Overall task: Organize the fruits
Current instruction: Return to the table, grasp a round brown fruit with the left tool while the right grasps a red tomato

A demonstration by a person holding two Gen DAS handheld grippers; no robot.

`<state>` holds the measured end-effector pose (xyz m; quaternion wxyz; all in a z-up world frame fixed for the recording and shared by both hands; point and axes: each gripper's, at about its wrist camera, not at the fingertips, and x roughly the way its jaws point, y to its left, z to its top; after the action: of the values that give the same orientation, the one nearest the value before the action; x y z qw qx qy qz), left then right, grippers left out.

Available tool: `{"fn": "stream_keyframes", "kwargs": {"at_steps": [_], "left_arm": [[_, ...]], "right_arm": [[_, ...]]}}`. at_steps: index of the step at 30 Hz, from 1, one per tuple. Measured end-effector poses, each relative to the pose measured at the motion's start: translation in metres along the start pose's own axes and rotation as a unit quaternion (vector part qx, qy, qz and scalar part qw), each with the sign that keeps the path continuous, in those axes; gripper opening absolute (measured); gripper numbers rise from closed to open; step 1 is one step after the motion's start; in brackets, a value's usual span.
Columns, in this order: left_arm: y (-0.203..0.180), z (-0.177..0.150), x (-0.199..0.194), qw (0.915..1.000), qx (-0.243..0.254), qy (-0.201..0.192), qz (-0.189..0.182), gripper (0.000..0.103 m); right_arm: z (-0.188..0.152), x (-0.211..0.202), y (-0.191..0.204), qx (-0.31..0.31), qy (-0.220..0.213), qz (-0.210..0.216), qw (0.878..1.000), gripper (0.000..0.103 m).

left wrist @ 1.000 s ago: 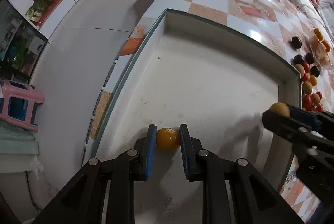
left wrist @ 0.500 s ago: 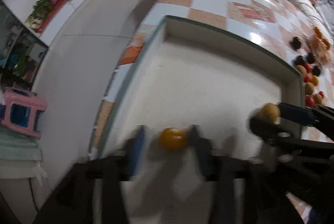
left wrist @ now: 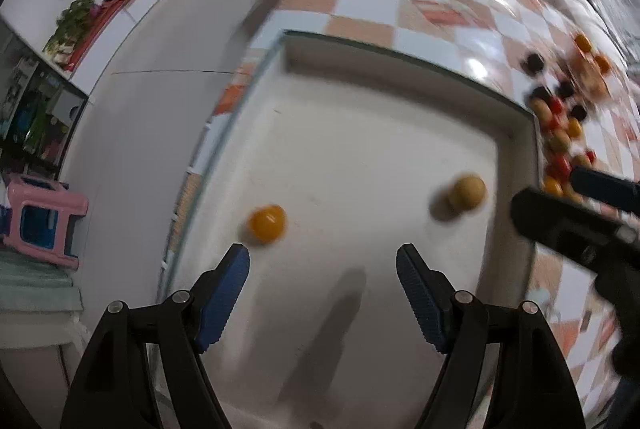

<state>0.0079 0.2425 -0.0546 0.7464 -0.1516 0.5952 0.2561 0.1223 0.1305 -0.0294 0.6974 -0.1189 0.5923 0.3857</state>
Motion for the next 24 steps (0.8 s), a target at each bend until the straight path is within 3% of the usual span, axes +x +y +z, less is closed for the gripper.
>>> {"fn": "stream_keyframes", "kwargs": {"at_steps": [12,24], "left_arm": [[-0.071,-0.021,-0.022,0.9967,0.079,0.007,-0.018,0.077],[-0.154,-0.015,-0.047,0.9889,0.129,-0.016,-0.072,0.077]], "right_arm": [[-0.073,-0.039,-0.11,0.123,0.017,-0.068,0.99,0.09],[-0.112,-0.057,-0.174,0.191,0.014,-0.096,0.977,0.091]]}}
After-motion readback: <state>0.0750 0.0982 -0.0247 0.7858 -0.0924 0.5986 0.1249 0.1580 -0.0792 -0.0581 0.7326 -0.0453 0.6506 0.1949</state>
